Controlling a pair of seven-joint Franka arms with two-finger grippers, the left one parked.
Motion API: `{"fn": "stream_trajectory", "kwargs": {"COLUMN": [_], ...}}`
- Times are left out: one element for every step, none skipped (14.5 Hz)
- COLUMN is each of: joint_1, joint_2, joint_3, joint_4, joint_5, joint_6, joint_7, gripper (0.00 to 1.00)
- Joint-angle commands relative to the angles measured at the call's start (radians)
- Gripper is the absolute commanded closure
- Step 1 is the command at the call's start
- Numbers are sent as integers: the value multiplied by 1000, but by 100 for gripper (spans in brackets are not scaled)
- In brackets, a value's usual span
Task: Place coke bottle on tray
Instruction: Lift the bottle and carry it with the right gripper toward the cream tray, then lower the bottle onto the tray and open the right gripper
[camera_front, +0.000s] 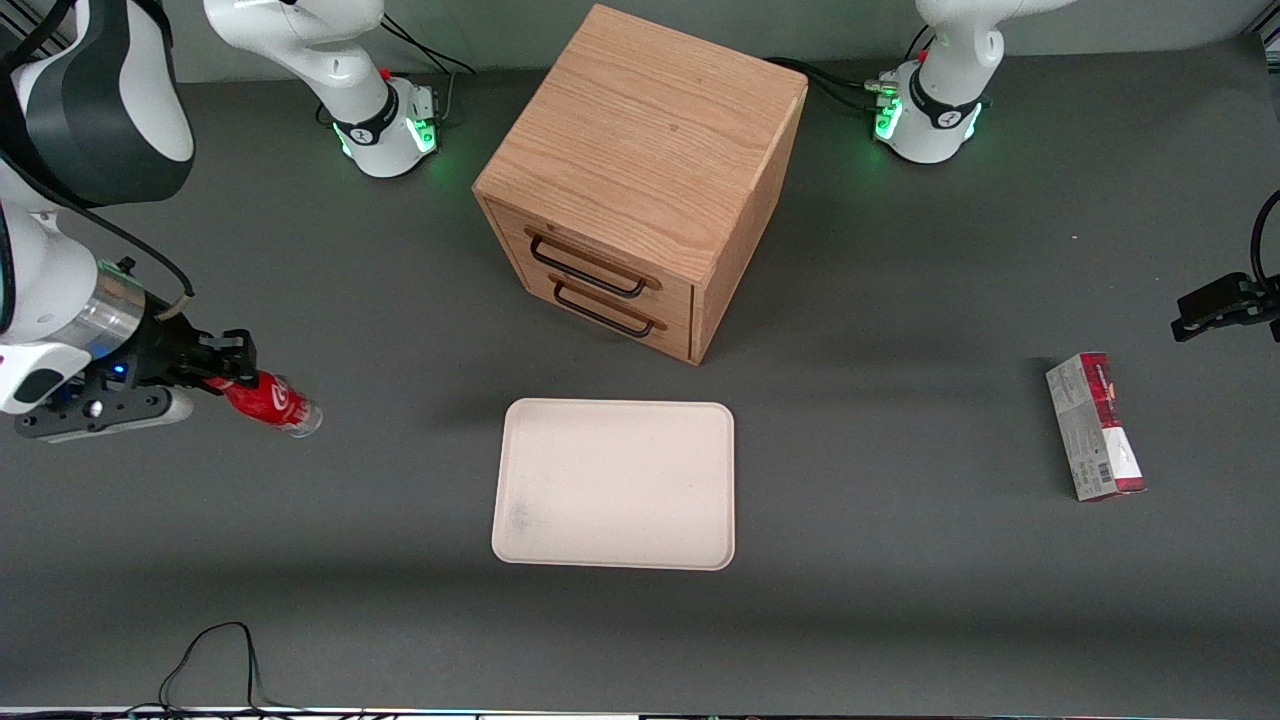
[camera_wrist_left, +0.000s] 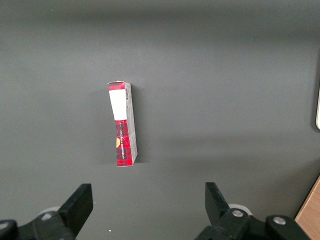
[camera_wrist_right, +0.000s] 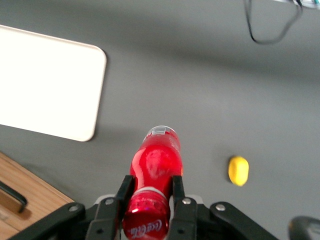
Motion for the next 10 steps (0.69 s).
{"fn": "stream_trajectory", "kwargs": {"joint_1": [-1,2,2,3,5,14,31,49,69,84], "joint_2": [179,232,278,321,350,379,417,448,480,515], "joint_3": [88,122,159,196,224,245,257,262,273,279], "joint_4": [258,306,341,358,360,359,359,357,355,354], "joint_5": [-11,-14,-15,-18,-24,-46,-76,-105,-144,-194], "joint_6": [-56,-53,-40,-19,27,77,119,166,211,251], "joint_7": [8,39,74,102,117,123,128,155,195,218], "gripper": [100,100,100,100,100,100,100,100,100,100]}}
